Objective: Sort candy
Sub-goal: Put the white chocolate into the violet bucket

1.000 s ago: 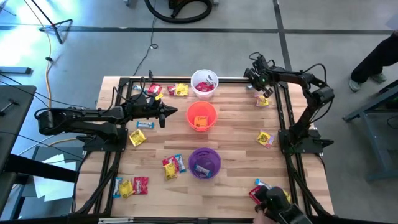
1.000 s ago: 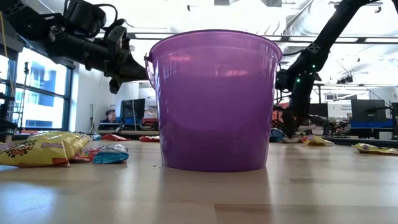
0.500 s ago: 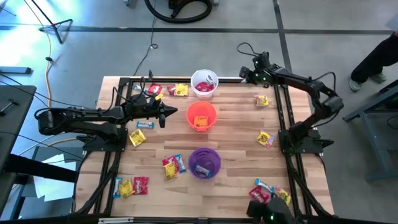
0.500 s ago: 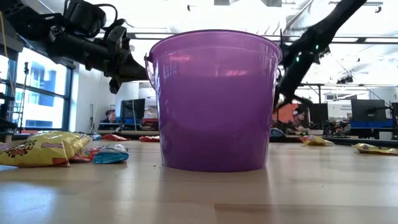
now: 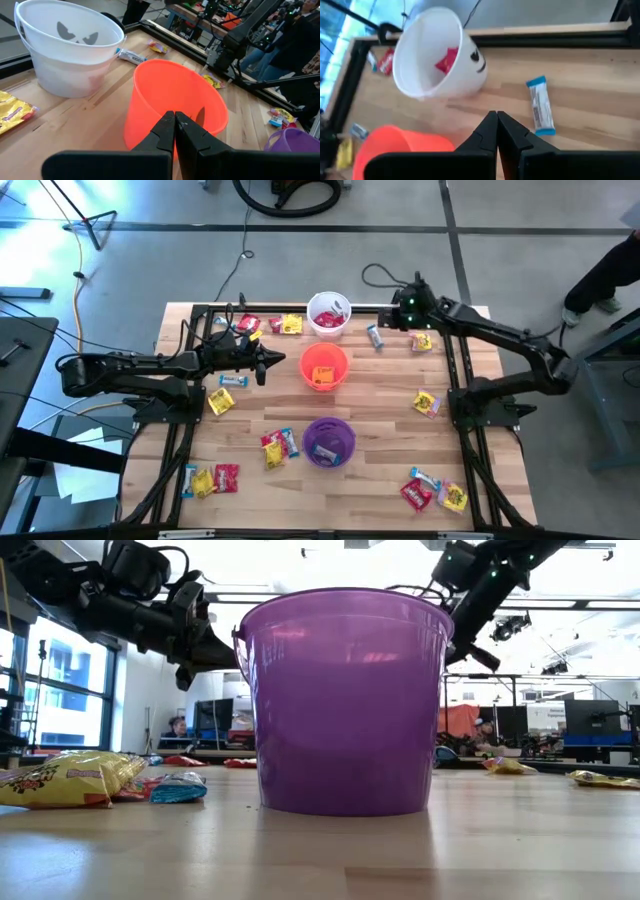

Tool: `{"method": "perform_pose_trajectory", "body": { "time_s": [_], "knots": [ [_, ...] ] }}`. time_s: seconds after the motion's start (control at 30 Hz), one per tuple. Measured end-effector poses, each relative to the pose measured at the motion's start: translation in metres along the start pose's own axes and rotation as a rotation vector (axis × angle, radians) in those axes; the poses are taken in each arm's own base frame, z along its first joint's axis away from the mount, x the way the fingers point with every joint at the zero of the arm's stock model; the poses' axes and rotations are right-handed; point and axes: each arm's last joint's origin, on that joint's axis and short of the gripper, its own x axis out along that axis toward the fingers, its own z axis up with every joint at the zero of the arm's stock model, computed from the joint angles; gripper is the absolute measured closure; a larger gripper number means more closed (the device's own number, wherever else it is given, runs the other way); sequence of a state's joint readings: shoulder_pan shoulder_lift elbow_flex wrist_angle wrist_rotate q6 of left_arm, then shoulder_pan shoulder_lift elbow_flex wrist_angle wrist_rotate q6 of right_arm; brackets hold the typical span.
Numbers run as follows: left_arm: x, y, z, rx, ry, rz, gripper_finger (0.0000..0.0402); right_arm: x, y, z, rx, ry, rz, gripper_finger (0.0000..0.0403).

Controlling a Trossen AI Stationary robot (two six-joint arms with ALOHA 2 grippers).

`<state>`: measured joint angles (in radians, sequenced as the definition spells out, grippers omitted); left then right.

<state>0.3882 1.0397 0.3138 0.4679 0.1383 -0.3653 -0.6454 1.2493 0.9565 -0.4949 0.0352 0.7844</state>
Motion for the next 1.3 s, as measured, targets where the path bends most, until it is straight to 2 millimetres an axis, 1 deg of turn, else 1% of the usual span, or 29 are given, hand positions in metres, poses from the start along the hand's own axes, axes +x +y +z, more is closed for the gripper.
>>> {"method": "perform_pose_trajectory", "body": {
  "time_s": [0.1, 0.17, 0.27, 0.37, 0.43, 0.5, 0.57, 0.7, 0.93, 1.07, 1.3],
  "knots": [
    [0.000, 0.000, 0.000, 0.000, 0.000, 0.000, 0.0401, 0.007, 0.000, -0.008, -0.045, 0.047, -0.052, 0.0392],
    [0.000, 0.000, 0.000, 0.000, -0.001, 0.000, 0.0402, 0.018, -0.001, -0.010, -0.088, 0.080, -0.075, 0.0369],
    [0.000, 0.000, 0.000, 0.000, 0.000, 0.000, 0.0402, 0.040, -0.008, -0.010, -0.130, 0.123, -0.122, 0.0315],
    [0.000, 0.000, 0.000, 0.000, 0.000, -0.001, 0.0401, 0.067, -0.019, -0.008, -0.177, 0.169, -0.171, 0.0253],
    [0.000, -0.001, 0.000, 0.001, 0.001, -0.004, 0.0401, 0.085, -0.027, -0.008, -0.210, 0.206, -0.183, 0.0219],
    [0.000, -0.002, -0.001, 0.002, 0.003, -0.008, 0.0402, 0.100, -0.034, -0.010, -0.218, 0.235, -0.201, 0.0196],
    [0.000, -0.002, -0.001, 0.003, 0.005, -0.012, 0.0401, 0.112, -0.040, -0.011, -0.207, 0.252, -0.219, 0.0184],
    [0.000, -0.003, -0.001, 0.004, 0.006, -0.016, 0.0402, 0.126, -0.049, -0.011, -0.188, 0.273, -0.229, 0.0179],
    [0.000, -0.003, -0.001, -0.004, 0.007, -0.016, 0.0401, 0.136, -0.050, -0.012, -0.169, 0.274, -0.189, 0.0184],
    [0.000, -0.003, -0.001, 0.004, 0.007, -0.016, 0.0401, 0.138, -0.052, -0.014, -0.129, 0.286, -0.207, 0.0207],
    [0.000, -0.003, -0.001, 0.005, 0.007, -0.016, 0.0401, 0.143, -0.054, -0.018, -0.104, 0.334, -0.187, 0.0264]
  ]
}}
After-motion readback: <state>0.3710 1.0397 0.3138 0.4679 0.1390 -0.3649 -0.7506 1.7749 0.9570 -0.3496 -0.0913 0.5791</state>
